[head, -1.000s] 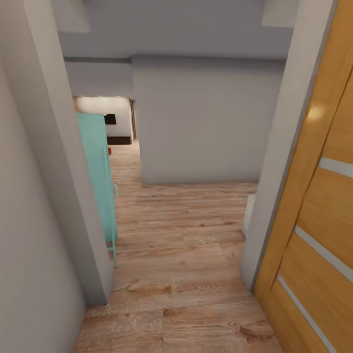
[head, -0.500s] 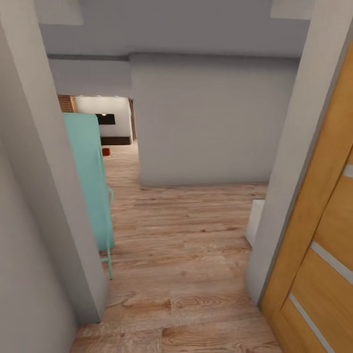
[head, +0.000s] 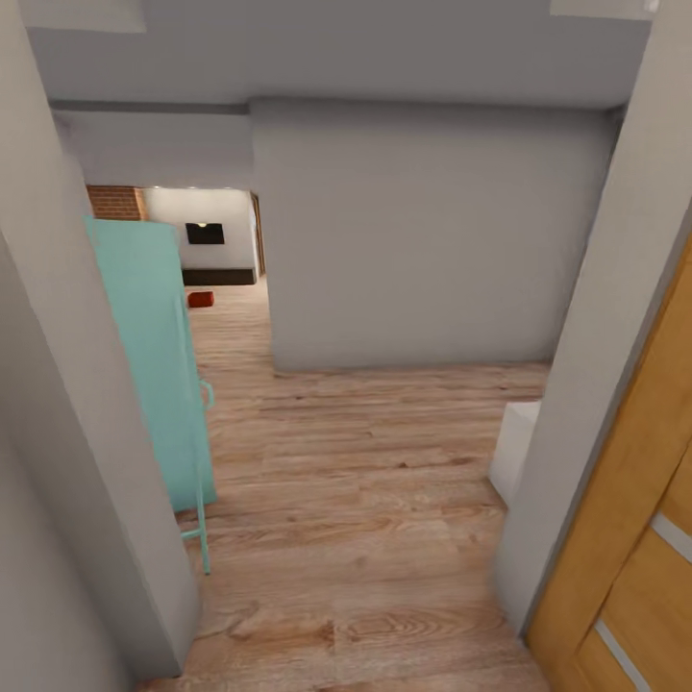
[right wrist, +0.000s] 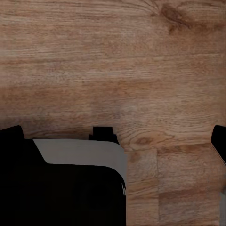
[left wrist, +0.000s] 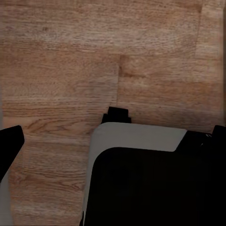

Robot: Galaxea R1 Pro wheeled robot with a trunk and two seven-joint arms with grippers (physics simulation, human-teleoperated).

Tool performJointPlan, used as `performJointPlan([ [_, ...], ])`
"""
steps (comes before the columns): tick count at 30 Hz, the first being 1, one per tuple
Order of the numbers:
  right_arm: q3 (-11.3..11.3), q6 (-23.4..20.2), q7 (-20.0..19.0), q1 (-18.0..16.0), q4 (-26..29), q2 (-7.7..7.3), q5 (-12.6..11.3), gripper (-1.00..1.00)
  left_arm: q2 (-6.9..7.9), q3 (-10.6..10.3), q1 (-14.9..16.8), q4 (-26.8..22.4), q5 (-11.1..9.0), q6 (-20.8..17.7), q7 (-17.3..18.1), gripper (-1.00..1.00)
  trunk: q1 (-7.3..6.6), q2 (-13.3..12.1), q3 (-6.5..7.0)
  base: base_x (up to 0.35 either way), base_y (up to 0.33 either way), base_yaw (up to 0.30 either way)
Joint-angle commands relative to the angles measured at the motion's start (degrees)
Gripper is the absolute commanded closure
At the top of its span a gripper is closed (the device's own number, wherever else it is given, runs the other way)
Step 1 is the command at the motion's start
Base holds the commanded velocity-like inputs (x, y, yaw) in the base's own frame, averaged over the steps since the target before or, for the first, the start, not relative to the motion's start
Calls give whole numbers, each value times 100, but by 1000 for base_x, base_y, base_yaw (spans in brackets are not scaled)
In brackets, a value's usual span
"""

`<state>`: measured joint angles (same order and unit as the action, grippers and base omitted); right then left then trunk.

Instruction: Move the two storage containers from the living room to the garage. In the garage, place one container on the floor and stack the other container on top of it (either order is fine).

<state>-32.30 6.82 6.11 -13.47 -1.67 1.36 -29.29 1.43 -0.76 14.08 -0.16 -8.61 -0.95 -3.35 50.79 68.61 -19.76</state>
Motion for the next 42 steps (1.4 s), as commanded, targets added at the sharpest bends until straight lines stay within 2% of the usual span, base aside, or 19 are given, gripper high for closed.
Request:
performJointPlan([
  [1,-48,30,4,-7,-18,5,-50,-100,-6,-12,2,-2,-47,-10,-2,-100,3,3,-6,322,0,0],
  [10,-48,30,4,-7,-18,5,-50,-100,-3,-12,-74,-9,-46,-10,193,-100,3,3,-6,322,0,0],
  [42,-48,39,4,-7,-18,5,-58,-100,-3,-12,-81,-10,-47,-1,201,-100,3,3,-6,322,0,0],
])
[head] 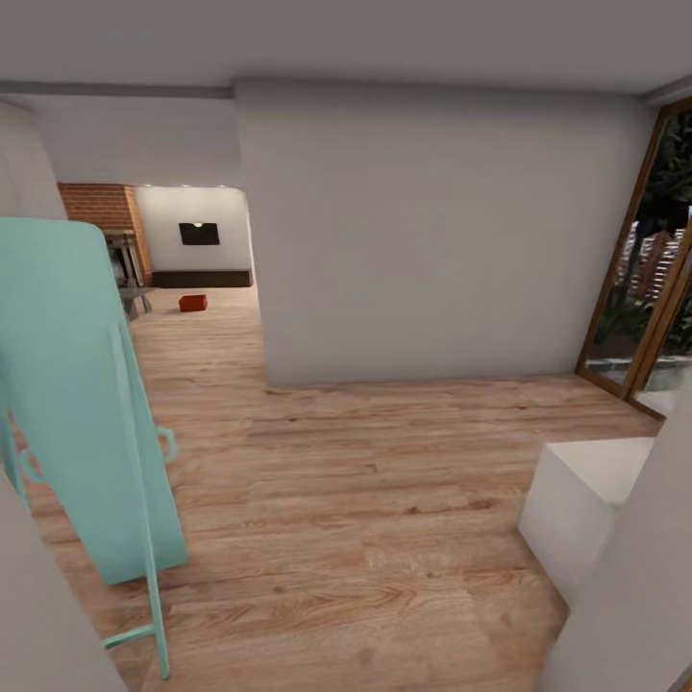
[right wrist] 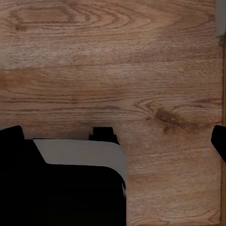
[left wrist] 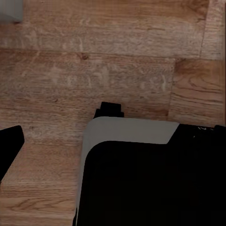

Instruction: Move the two storage containers from the living room to the garage. In the garage, place one container on the floor and stack the other container on top of it (either order is fine).

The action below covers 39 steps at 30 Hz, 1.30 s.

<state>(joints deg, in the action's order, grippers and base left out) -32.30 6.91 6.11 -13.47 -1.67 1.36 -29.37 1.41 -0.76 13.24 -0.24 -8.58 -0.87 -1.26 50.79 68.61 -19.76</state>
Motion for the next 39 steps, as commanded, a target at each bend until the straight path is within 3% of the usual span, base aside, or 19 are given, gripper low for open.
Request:
performJointPlan([
  [1,-48,30,4,-7,-18,5,-50,-100,0,-12,3,-3,-49,-9,-8,-100,3,3,-6,322,0,0],
  [39,-48,13,4,-7,-18,5,-43,-100,0,-12,3,-3,-48,-9,-9,-100,3,3,-6,322,0,0],
])
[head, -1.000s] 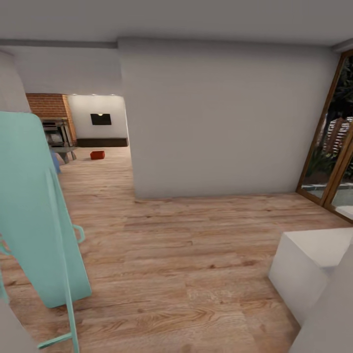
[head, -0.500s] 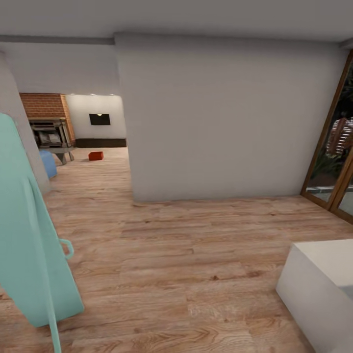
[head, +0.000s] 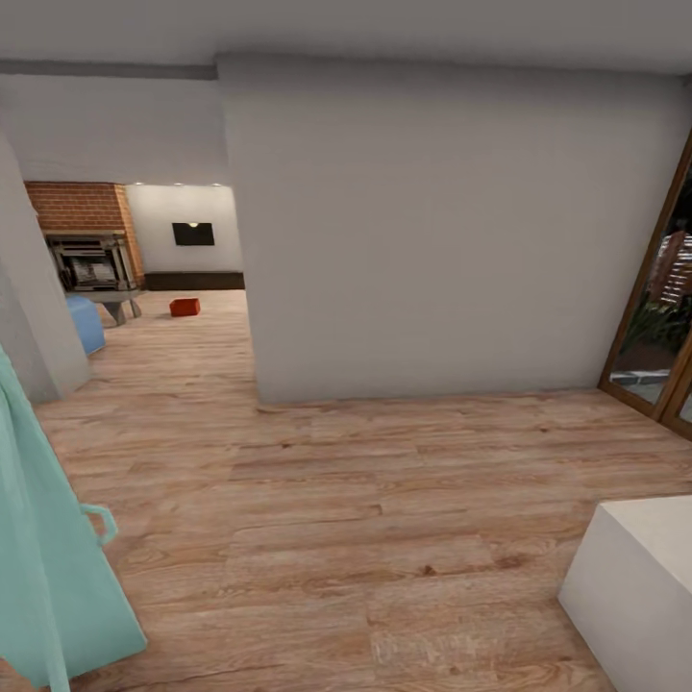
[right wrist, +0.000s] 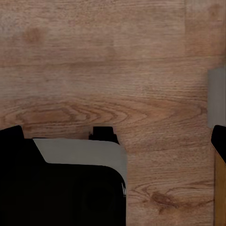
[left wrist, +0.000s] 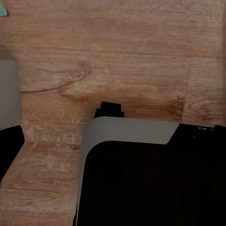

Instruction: Move the two storage containers from the living room to the garage. In the garage, place one container on the floor and stack the other container on top of it (either order is fine).

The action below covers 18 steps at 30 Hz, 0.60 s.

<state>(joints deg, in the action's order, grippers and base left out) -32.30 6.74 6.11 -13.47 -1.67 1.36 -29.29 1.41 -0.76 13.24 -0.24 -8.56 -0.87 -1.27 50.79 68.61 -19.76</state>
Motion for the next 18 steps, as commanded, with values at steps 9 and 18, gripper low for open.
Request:
performJointPlan([
  [9,-48,29,7,-7,-18,5,-50,-100,0,-12,3,-3,-53,-9,-9,-100,3,3,-6,322,0,0],
  [18,-48,36,10,-7,-18,5,-50,-100,0,-12,3,-3,-52,-9,-10,-100,3,3,-6,322,0,0],
])
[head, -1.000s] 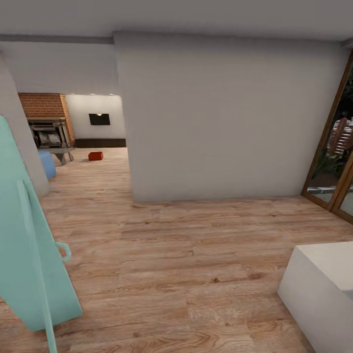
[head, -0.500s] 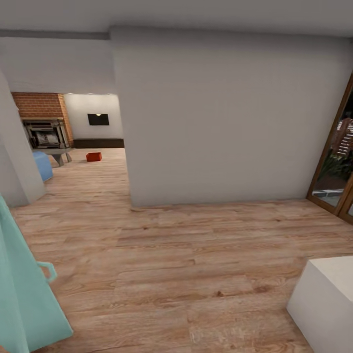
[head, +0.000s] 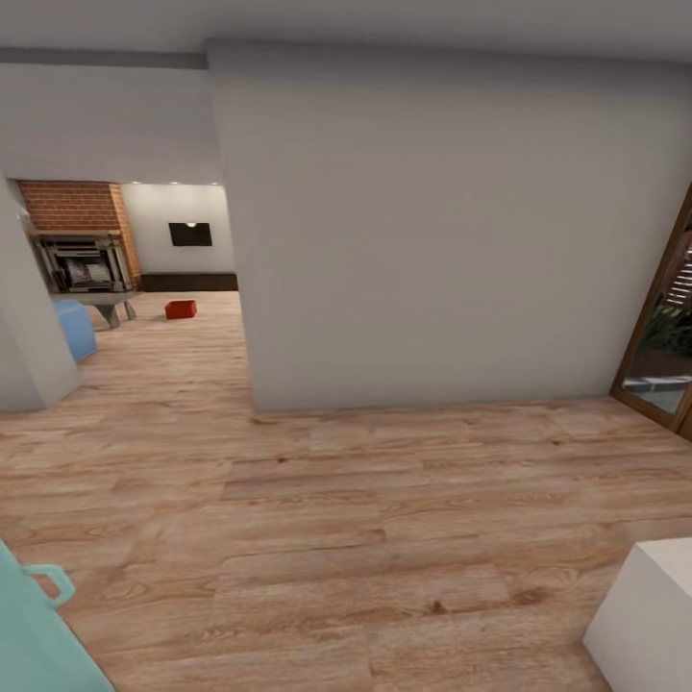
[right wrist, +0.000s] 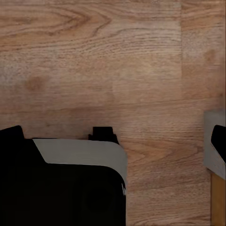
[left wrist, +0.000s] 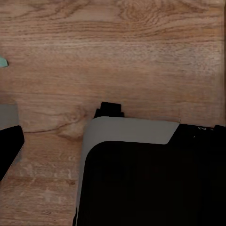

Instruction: Move the two storage containers from the living room to the garage. In the garage, place one container on the floor and stack the other container on top of it (either order is fine).

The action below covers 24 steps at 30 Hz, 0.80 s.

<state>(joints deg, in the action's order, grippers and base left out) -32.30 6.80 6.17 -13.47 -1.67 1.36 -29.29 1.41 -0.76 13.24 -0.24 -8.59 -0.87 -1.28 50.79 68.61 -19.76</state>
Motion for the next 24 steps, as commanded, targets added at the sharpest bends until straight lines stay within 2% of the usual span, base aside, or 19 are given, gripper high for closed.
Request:
performJointPlan([
  [1,-48,31,5,-7,-18,5,-50,-100,0,-12,3,-3,-48,-9,-8,-100,3,3,-6,322,0,0],
  [24,-48,32,17,-7,-14,-4,-45,-100,0,-12,3,-3,-55,-9,-3,-100,3,3,-6,322,0,0],
])
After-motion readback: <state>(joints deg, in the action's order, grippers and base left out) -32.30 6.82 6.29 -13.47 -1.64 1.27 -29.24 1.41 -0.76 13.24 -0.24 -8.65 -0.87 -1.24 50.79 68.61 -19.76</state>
